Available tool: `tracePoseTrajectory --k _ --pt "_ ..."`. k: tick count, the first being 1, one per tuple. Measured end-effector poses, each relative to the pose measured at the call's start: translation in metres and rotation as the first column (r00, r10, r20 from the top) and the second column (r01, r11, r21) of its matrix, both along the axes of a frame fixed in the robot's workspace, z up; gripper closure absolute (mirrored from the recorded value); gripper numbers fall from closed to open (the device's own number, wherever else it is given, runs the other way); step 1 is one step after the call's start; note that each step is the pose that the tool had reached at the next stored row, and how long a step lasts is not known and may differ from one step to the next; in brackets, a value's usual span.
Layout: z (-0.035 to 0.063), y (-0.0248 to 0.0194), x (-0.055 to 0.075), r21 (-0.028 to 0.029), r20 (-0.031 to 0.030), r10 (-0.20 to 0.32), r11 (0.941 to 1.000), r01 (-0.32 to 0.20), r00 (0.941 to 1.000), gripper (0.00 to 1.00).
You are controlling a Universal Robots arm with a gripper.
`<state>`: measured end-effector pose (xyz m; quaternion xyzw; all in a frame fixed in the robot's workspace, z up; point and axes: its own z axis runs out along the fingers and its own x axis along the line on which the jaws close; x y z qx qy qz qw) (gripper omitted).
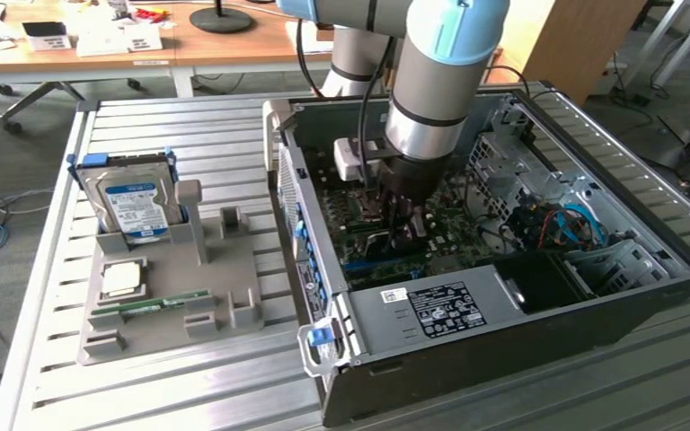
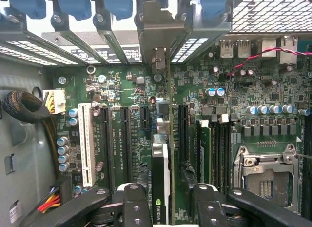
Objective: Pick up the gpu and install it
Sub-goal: 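Insert the gpu into the slot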
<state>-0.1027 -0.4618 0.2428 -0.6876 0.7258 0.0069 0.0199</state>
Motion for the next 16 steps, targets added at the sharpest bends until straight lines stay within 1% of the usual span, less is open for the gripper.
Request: tracePoseTrajectory --k 2,12,14,15,16 --pt "0.0 0.0007 -0.0001 0.0 0.0001 0.0 1.0 0.0 1.0 0.6" --pt "0.0 0.0008 -0.0001 0.0 0.0 0.0 1.0 0.0 1.0 0.6" --pt "0.0001 0.0007 0.0 -0.0005 0.0 0.0 1.0 0.0 1.0 0.61" --pt "0.0003 0.0006 -0.0001 -0.0014 -0.0003 0.0 1.0 0.0 1.0 0.67" --pt "0.0002 0.0006 -0.0001 -0.0008 -0.0003 0.0 1.0 0.0 1.0 0.72"
